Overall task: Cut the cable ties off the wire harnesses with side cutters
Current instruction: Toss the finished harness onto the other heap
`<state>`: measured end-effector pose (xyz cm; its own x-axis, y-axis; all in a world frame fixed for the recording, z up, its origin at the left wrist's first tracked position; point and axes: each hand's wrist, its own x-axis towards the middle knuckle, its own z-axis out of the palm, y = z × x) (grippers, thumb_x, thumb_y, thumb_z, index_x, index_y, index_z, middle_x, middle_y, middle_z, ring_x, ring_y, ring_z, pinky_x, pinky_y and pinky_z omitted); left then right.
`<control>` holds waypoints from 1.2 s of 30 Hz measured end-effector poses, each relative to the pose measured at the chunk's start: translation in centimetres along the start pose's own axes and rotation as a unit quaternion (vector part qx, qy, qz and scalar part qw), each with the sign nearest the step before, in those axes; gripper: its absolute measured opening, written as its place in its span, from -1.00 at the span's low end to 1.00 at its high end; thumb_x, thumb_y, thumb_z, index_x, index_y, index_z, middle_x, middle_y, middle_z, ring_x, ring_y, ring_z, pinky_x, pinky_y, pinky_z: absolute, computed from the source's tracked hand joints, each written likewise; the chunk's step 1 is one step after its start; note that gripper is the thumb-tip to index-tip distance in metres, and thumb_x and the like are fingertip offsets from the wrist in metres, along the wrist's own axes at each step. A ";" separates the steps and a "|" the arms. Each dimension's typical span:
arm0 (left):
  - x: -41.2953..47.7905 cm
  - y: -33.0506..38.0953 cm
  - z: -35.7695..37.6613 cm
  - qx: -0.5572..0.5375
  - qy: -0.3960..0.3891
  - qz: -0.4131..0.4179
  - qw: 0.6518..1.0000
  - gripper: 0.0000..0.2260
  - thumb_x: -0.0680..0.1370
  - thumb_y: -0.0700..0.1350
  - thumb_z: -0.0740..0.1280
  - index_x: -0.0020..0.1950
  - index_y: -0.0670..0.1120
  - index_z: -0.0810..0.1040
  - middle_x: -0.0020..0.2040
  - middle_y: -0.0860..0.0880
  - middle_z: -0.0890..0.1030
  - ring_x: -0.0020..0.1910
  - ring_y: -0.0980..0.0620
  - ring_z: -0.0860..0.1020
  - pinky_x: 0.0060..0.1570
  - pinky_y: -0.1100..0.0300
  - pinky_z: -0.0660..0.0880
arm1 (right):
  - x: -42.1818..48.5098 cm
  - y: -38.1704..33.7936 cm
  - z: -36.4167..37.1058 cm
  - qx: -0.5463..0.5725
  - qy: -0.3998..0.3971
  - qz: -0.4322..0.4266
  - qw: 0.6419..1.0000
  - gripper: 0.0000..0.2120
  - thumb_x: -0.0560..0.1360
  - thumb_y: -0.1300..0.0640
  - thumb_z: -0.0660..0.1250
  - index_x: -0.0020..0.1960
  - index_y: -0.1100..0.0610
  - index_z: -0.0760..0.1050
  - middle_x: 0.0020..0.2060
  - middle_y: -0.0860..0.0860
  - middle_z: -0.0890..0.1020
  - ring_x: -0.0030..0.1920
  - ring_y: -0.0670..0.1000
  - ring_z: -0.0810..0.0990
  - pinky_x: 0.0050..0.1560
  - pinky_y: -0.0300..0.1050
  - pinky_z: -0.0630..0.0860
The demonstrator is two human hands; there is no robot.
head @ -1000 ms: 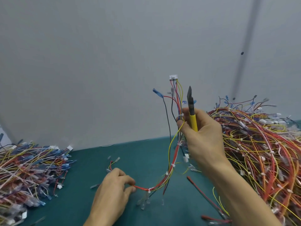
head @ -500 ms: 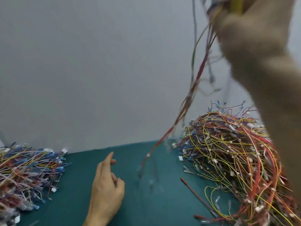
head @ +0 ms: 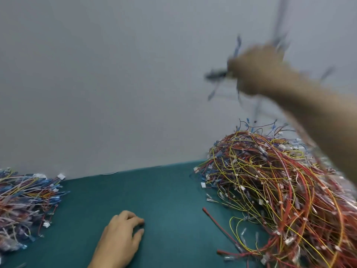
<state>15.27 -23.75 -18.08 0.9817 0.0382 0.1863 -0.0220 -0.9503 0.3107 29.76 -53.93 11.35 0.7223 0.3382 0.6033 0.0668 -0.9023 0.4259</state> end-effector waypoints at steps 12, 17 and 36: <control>0.2 -0.7 0.7 -0.002 0.007 0.014 1.000 -0.76 0.58 0.11 0.23 0.23 0.22 0.51 0.12 0.25 0.39 0.15 0.18 0.38 0.18 0.29 0.34 | -5.9 -2.3 9.3 0.164 -0.299 -0.008 0.940 -0.90 0.40 0.23 0.28 -0.28 0.13 0.42 -0.14 0.10 0.47 -0.22 0.05 0.47 -0.29 -0.16 0.39; -0.2 -0.2 0.4 0.001 0.005 0.012 1.000 -0.73 0.59 0.09 0.19 0.28 0.18 0.48 0.20 0.22 0.40 0.17 0.14 0.37 0.23 0.27 0.32 | -4.8 -1.7 6.6 0.033 -0.182 -0.011 0.983 -0.90 0.46 0.16 0.29 -0.03 0.07 0.50 -0.08 0.05 0.45 -0.11 0.09 0.47 -0.15 -0.08 0.41; -0.7 0.5 0.8 0.029 -0.005 -0.009 1.000 -0.69 0.61 0.10 0.12 0.34 0.16 0.38 0.26 0.18 0.34 0.23 0.09 0.32 0.23 0.17 0.29 | -3.7 0.8 4.7 0.446 0.111 0.408 0.789 -0.46 0.59 -0.20 0.02 0.21 0.25 0.39 0.11 0.22 0.56 0.05 0.24 0.49 0.00 0.04 0.36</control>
<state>14.70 -24.48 -18.84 0.9837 0.0518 0.1721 0.0054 -0.9657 0.2597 30.36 -57.15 6.28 0.6427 -0.5043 0.5767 0.1707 -0.6395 -0.7496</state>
